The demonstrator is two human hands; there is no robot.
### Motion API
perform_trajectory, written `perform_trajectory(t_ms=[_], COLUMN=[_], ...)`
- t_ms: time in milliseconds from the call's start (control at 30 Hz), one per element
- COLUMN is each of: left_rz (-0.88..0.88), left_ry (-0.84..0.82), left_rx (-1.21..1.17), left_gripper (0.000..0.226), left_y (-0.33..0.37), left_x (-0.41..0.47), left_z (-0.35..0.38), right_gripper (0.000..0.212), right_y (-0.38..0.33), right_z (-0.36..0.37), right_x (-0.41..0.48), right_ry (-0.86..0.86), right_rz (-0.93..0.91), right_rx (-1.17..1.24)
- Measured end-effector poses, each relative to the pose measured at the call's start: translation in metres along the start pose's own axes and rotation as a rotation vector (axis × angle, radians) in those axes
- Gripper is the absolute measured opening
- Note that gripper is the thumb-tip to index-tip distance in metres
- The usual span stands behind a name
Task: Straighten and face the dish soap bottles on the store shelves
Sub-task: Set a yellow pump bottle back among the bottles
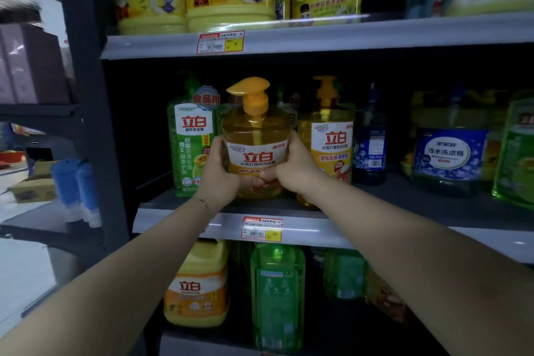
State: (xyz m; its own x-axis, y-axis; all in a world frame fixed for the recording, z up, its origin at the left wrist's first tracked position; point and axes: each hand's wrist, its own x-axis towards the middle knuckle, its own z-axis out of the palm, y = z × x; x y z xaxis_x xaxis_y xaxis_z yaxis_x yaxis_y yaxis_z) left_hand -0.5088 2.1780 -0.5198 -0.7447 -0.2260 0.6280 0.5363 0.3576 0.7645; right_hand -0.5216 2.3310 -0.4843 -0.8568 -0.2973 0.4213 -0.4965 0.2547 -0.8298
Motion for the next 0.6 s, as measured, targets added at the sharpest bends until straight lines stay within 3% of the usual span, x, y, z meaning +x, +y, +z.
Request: perform_trajectory(t_ms=[233, 600], left_rz=[0.135, 0.229], left_ry=[-0.005, -0.167], left_rx=[0.051, 0.045], left_gripper=[0.088, 0.084], left_y=[0.050, 0.108], left_x=[-0.012, -0.036], left_z=[0.014, 0.071], right_gripper=[0.085, 0.069], right_y=[-0.019, -0.024], right_z=[-0.052, -0.144], right_x=[-0.027, -0.087], right_ry=[0.049, 0.103], right_rz=[-0.106, -0.144], right_rx=[0.010, -0.037])
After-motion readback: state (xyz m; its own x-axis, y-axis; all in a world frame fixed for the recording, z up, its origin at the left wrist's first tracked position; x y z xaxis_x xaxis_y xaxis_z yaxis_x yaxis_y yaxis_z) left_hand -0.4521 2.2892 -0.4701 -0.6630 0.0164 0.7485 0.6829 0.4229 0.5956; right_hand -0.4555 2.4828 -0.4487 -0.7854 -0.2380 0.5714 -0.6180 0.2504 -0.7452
